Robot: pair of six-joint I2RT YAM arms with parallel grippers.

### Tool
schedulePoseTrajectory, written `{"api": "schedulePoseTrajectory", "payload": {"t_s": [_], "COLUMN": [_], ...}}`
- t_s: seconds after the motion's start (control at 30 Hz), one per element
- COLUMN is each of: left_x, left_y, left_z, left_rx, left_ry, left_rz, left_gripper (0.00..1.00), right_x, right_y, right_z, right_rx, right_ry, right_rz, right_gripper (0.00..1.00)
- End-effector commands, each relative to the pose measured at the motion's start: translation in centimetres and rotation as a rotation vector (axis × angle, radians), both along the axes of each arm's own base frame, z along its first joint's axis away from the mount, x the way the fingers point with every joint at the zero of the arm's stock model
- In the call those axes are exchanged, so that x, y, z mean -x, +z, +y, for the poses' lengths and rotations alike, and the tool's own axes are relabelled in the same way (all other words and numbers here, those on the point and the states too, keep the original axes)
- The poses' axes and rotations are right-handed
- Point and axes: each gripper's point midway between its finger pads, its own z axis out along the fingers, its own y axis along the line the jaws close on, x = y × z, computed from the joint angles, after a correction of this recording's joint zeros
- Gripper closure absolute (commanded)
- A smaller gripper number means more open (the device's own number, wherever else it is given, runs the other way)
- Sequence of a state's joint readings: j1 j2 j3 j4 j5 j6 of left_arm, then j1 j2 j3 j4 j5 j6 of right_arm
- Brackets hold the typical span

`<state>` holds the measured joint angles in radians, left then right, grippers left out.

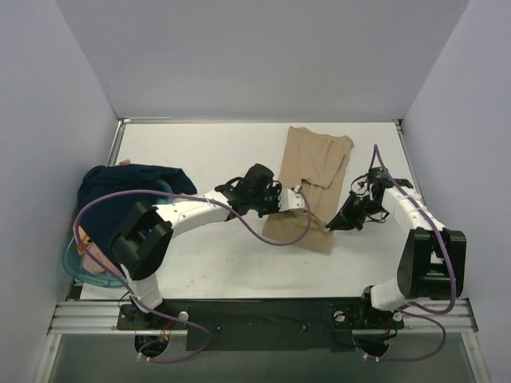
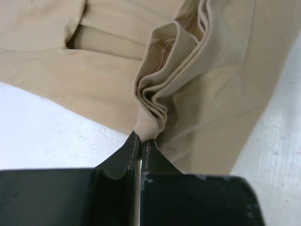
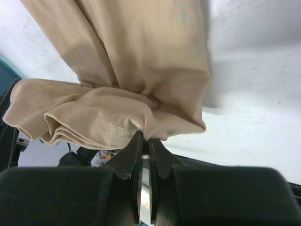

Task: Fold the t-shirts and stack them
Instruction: Fold the folded rectangular tshirt in 1/3 of the way

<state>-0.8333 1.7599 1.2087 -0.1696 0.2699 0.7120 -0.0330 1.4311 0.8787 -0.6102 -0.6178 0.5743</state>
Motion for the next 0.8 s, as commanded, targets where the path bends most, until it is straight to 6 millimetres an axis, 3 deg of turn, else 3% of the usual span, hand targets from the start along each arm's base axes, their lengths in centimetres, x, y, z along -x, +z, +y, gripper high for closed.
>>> {"api": "schedulePoseTrajectory", "payload": {"t_s": [0.0,0.03,0.2,0.3,0.43,0.77], "left_x": [-4.5,-5.1,-8.0,-9.4,-10.6,-12.8], "left_y": [1.8,2.3,0.5,0.5,-1.3,-2.8], "left_z": [-1.6,-1.9,-2.4,-2.7,-2.9,-2.9], "left_rx": [0.092,0.105,0.096,0.107,0.086,0.087], "left_ry": [0.134,0.145,0.199,0.229,0.249,0.288], "left_rz": [-0.047,-0.054,-0.029,-0.024,-0.002,0.021], "left_gripper": [1.00,1.00,1.00,1.00,1.00,1.00], "right_x": [-2.1,-2.5,-5.2,-7.0,-8.3,-11.1], "right_y": [0.3,0.2,-0.6,-0.6,-1.8,-3.5], "right_z": [-1.4,-1.5,-2.5,-3.1,-3.5,-4.2], "right_rx": [0.015,0.016,-0.003,-0.009,-0.023,-0.023], "right_ry": [0.030,0.029,0.008,0.000,-0.007,-0.013], "right_rz": [-0.001,0.000,0.023,0.013,0.049,0.070], "right_gripper": [1.00,1.00,1.00,1.00,1.00,1.00]}}
